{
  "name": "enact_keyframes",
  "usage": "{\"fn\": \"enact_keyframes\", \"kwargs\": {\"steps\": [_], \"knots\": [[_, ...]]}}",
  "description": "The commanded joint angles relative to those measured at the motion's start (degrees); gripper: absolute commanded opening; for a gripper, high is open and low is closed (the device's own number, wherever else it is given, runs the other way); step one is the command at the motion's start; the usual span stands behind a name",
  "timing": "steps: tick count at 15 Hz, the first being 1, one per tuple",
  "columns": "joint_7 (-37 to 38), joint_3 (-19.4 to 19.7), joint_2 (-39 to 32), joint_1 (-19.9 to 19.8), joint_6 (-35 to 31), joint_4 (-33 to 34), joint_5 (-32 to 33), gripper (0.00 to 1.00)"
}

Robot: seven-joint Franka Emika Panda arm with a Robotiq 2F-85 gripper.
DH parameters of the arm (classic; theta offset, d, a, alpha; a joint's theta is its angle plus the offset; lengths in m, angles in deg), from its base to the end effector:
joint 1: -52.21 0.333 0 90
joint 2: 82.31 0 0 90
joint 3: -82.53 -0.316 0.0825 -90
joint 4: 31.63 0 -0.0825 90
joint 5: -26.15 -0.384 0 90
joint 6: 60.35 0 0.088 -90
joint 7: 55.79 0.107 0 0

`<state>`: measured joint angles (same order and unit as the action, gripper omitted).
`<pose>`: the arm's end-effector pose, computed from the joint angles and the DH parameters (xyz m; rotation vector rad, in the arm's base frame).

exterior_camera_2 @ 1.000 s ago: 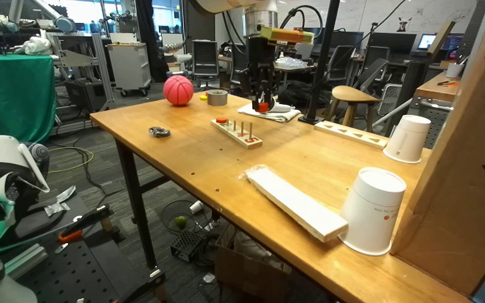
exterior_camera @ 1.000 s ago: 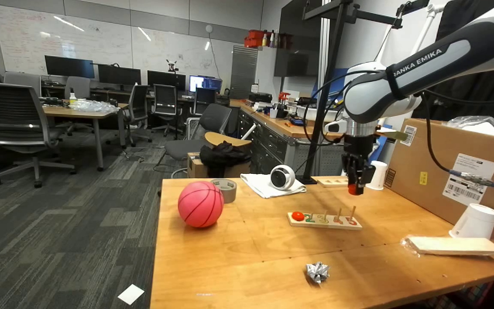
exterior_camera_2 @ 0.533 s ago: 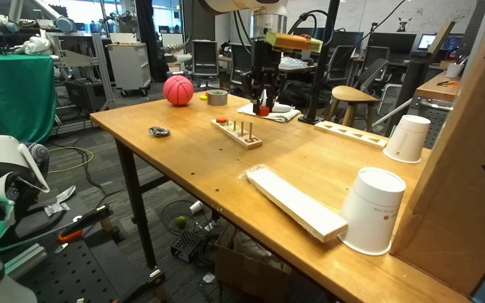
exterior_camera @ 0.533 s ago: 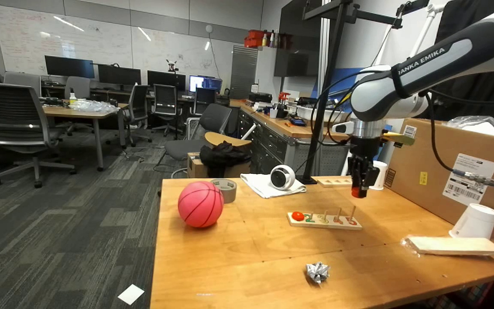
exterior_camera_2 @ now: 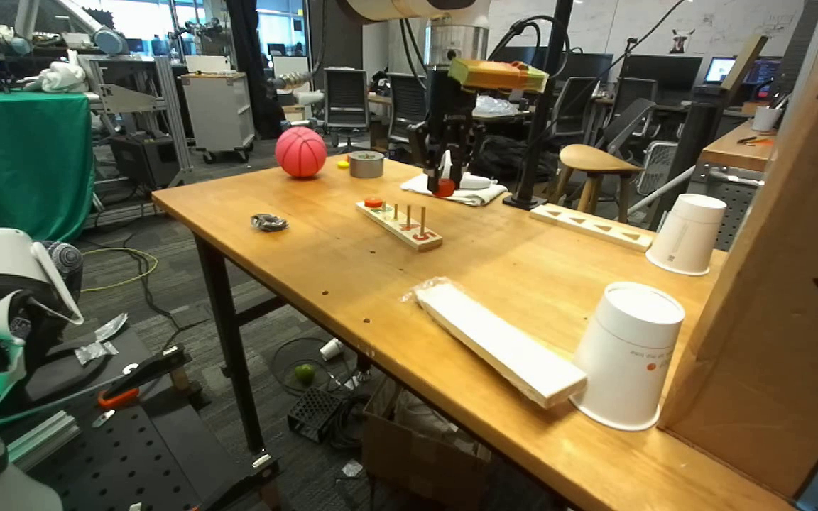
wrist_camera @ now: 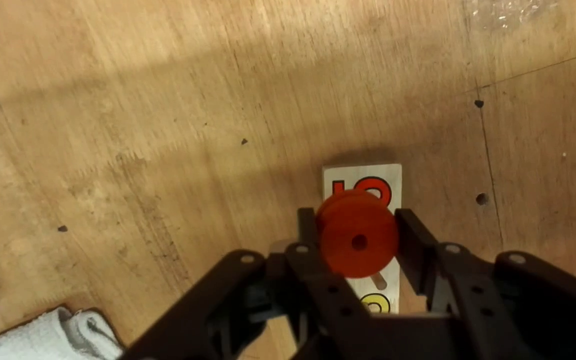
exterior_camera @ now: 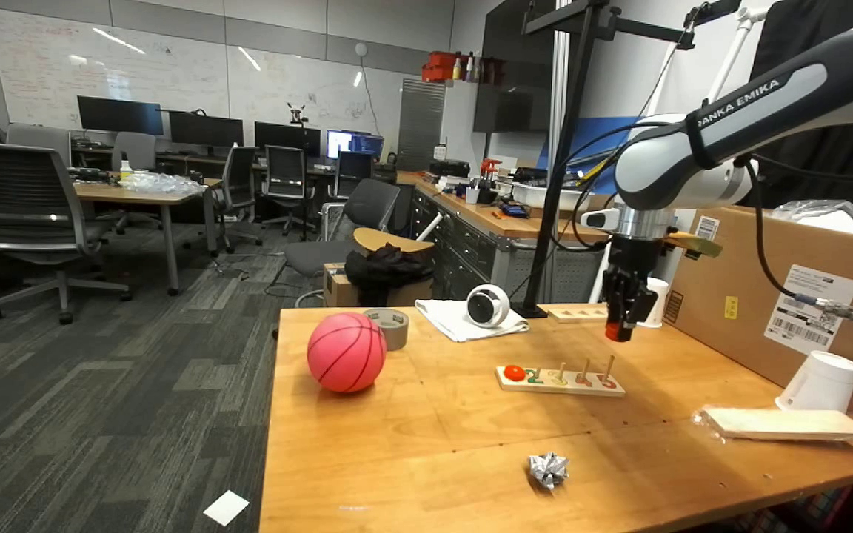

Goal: Put both right and left blocks on the first right position

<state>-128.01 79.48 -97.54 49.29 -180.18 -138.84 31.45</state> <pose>0.6141 -0.0048 0.3693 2.4698 1.8952 -0.1162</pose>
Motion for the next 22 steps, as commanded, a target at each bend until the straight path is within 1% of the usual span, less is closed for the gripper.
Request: {"fn": "enact_keyframes", "kwargs": {"steps": [1, 10, 22], "knots": [[-2.14, -0.52, 3.67, -0.17, -3.38, -3.87, -1.28, 0.25], [-2.04, -0.40, 5.34, 0.32, -3.38, -6.39, -0.74, 0.25], [-2.06, -1.11, 3.82, 1.29, -4.37, -7.16, -0.55, 0.25]]}}
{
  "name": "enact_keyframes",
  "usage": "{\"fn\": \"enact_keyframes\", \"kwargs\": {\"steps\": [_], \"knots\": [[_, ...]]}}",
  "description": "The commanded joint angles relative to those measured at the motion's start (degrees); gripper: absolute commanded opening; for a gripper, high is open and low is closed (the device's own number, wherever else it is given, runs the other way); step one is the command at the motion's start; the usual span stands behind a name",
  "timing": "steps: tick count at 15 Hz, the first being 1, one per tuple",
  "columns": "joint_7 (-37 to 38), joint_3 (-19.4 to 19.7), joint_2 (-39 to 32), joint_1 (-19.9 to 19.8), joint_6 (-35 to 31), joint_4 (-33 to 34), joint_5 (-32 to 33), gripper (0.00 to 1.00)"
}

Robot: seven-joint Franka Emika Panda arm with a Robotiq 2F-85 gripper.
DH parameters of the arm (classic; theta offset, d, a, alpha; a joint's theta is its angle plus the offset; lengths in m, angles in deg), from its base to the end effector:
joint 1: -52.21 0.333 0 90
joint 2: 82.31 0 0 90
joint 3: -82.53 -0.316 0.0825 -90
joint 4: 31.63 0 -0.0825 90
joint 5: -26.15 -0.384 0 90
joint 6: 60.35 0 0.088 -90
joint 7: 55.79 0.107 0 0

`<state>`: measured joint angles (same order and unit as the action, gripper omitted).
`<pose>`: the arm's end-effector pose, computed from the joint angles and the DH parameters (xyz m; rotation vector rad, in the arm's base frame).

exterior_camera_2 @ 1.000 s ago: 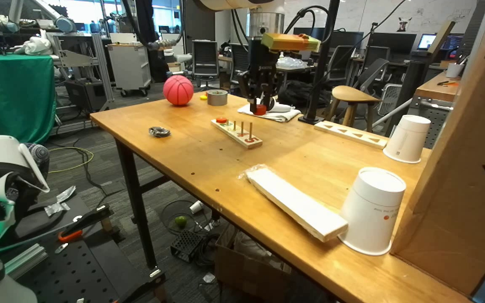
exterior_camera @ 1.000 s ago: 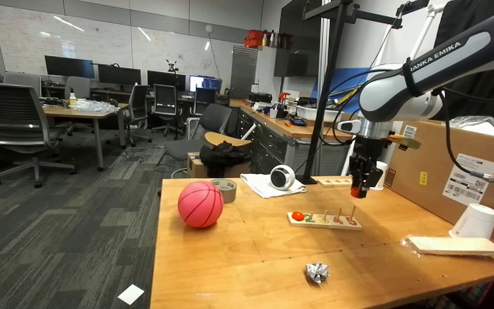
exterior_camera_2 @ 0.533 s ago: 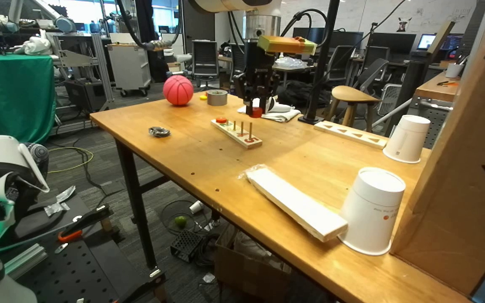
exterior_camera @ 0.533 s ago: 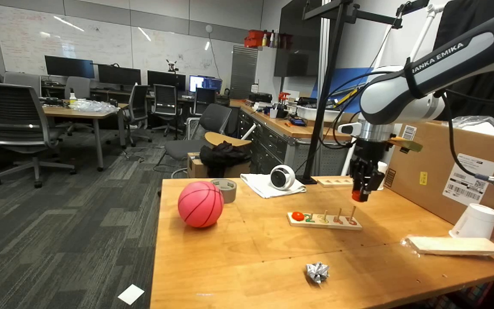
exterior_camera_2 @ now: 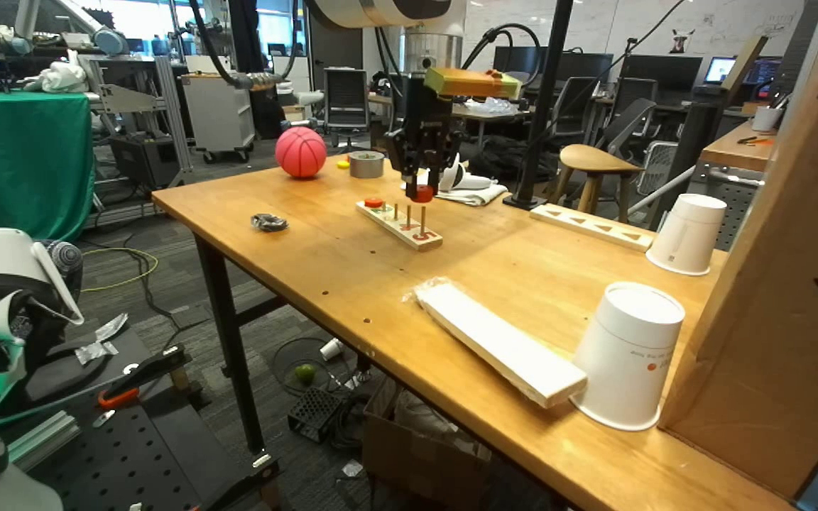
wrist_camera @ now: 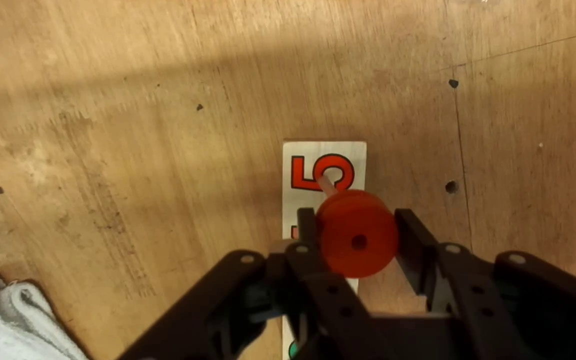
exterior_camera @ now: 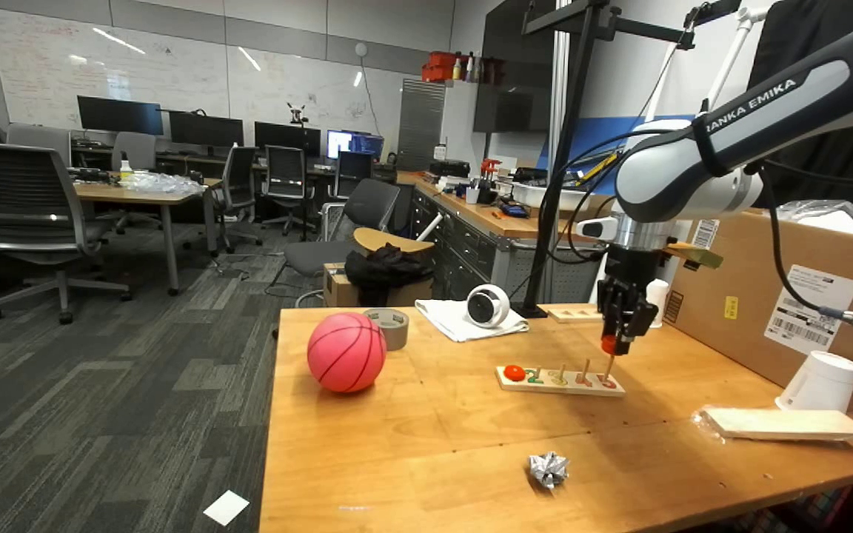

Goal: Put both right and left blocks on the first right position

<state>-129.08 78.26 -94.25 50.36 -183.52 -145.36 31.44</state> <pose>0.5892 0.0197 0.3579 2.4100 1.9735 -0.1091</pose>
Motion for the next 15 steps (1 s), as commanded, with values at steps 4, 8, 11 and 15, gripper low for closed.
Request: {"fn": "enact_keyframes", "kwargs": {"steps": [4, 8, 11, 15], "knots": [[-1.24, 0.05, 0.19, 0.12, -1.56, -1.01, -0.76, 0.25], [-1.83, -0.31, -0.03, 0.42, -3.45, -1.91, -0.33, 0.25], [-2.42, -0.37, -0.26, 0.54, -4.81, -2.13, 0.22, 0.25], [-2.87, -0.17, -0.47, 0.56, -4.78, -2.14, 0.67, 0.25]]}}
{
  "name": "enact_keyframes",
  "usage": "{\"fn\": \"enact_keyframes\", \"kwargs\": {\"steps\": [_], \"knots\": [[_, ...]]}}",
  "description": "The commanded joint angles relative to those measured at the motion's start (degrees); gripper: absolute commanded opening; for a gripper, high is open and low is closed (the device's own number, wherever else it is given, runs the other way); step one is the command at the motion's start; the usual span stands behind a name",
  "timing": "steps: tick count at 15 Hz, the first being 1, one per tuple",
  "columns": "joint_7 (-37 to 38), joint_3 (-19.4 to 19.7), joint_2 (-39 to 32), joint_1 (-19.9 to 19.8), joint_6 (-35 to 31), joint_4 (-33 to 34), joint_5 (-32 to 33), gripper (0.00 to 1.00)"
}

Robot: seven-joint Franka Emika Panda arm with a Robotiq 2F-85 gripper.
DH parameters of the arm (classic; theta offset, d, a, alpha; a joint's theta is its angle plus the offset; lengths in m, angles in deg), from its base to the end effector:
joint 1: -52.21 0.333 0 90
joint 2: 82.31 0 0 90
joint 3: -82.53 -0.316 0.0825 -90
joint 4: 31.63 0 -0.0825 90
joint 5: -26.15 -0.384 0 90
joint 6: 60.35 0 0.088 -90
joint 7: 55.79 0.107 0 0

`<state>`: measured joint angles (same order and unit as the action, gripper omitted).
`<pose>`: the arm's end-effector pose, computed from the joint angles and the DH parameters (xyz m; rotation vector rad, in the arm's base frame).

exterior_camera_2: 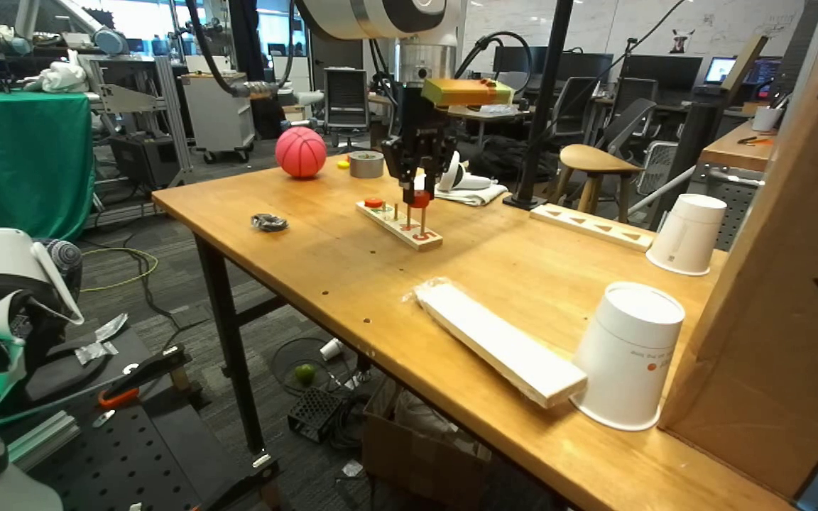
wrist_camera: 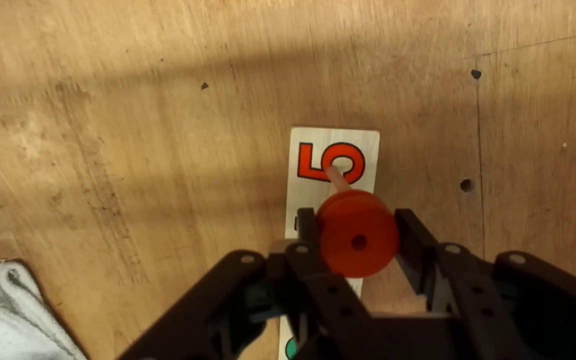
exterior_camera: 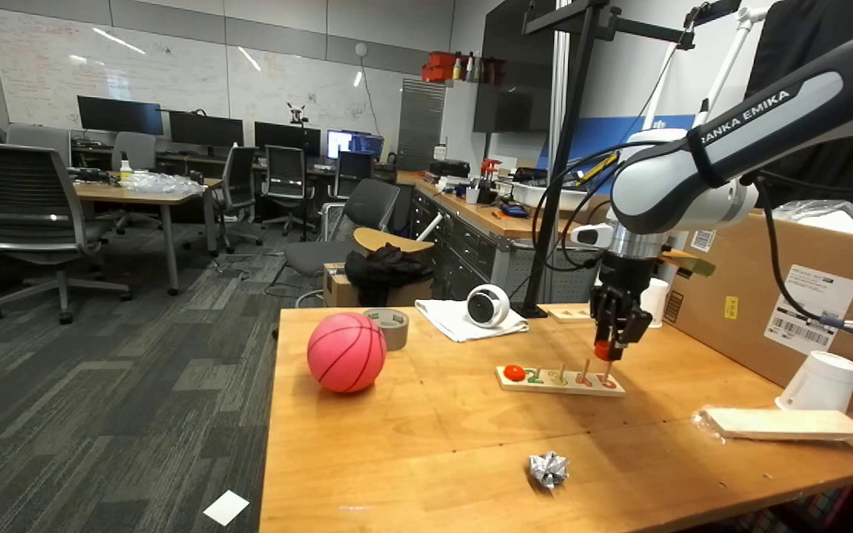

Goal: Put both right and left blocks on the first right position

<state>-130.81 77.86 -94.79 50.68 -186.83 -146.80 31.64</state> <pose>0.5885 0.0277 0.3462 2.3540 2.0236 -0.0778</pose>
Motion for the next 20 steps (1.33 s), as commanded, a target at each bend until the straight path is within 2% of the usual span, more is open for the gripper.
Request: {"fn": "enact_keyframes", "kwargs": {"steps": [1, 11, 20], "knots": [[-1.20, 0.26, 0.01, 0.25, -1.32, -0.62, 0.55, 0.25], [-0.31, 1.48, 0.78, -0.01, -0.07, -0.90, 3.73, 0.25], [-0.85, 1.51, 0.10, 0.03, -0.04, -1.67, 2.75, 0.25]]}}
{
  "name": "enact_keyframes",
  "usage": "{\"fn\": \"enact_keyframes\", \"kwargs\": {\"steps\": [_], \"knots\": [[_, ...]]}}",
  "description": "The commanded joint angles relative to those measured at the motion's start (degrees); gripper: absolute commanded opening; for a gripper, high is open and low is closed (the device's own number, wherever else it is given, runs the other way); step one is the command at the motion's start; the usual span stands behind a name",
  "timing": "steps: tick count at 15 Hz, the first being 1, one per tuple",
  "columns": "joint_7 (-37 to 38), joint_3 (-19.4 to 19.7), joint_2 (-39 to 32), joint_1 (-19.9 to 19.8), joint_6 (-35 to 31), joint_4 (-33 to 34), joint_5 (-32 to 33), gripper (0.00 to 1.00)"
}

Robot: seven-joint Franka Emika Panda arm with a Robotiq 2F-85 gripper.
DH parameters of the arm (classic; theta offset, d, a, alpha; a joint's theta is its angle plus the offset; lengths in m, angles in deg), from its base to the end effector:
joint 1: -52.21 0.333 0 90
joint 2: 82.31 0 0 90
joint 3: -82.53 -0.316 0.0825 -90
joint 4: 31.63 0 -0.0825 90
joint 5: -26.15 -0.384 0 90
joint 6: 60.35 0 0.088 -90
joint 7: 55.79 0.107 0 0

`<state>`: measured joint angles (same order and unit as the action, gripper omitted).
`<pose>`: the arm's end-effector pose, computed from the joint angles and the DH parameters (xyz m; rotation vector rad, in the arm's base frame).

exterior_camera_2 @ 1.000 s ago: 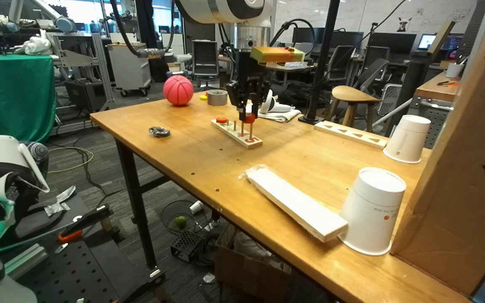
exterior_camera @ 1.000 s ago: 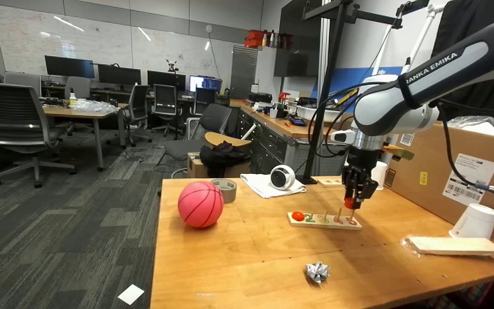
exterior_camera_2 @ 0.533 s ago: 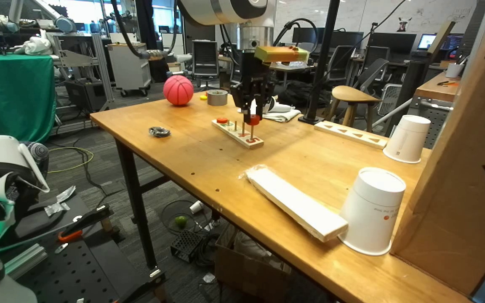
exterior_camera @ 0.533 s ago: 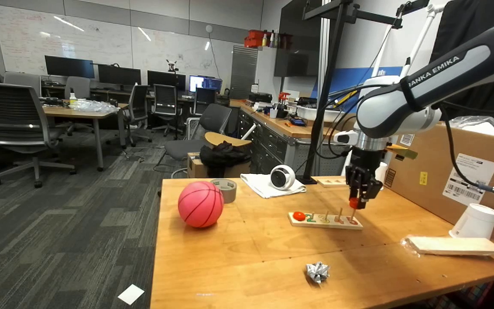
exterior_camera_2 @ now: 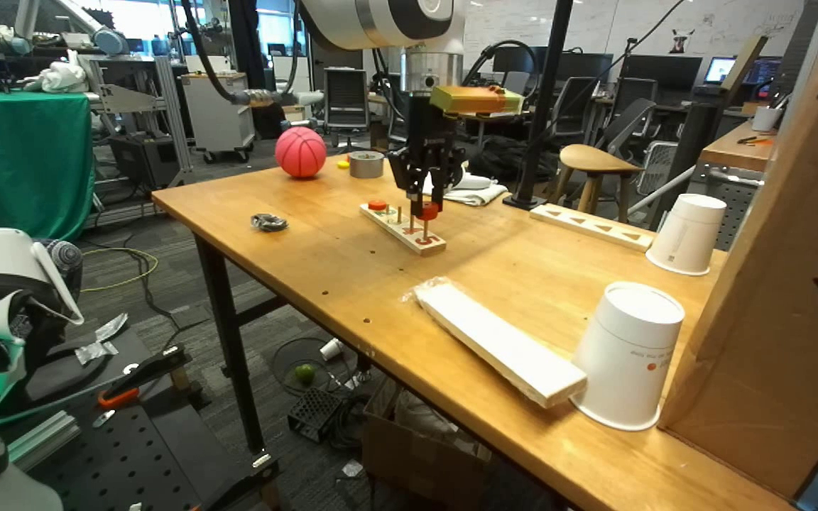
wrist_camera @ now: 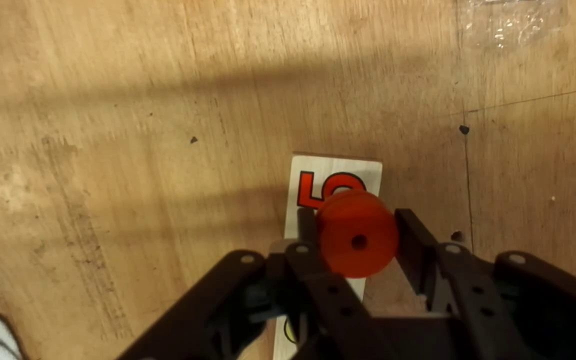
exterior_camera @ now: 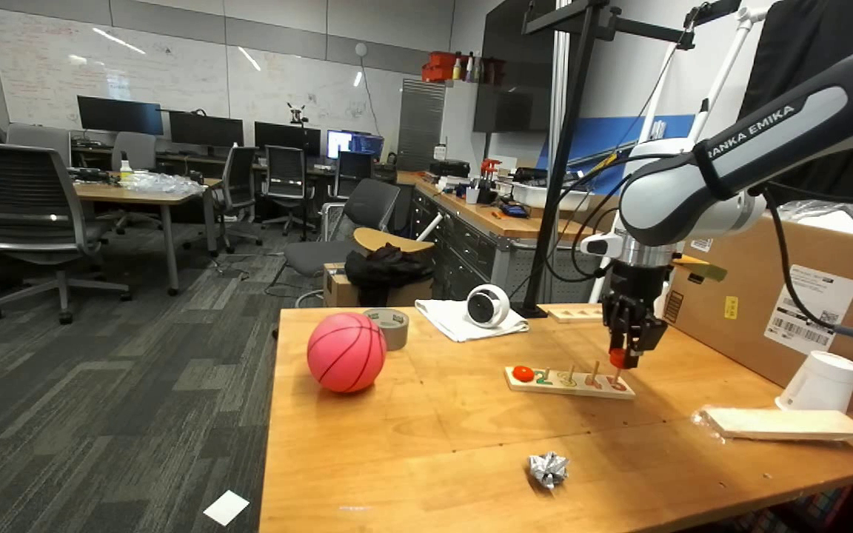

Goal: Put both right and left blocks on the first right position

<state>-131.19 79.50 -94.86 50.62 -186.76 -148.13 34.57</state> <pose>0.5825 0.0089 0.3351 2.3266 2.0203 -0.1529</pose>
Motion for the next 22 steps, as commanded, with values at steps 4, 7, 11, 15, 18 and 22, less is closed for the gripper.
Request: {"fn": "enact_keyframes", "kwargs": {"steps": [4, 7, 11, 15, 18, 22], "knots": [[-0.67, -0.21, -0.15, 0.01, -0.19, -0.19, -0.60, 0.25], [-0.85, -0.26, -0.38, -0.05, 0.03, -0.11, -0.95, 0.25], [-1.54, -0.63, -0.85, -0.05, -0.01, 0.13, -2.12, 0.25], [-1.14, -0.76, -1.61, -0.11, 0.20, 0.14, -2.42, 0.81], [-1.16, -0.98, -2.61, -0.25, 0.47, 0.30, -2.64, 1.00], [-1.30, -1.31, -3.15, -0.25, 0.42, 0.35, -2.85, 1.00]]}}
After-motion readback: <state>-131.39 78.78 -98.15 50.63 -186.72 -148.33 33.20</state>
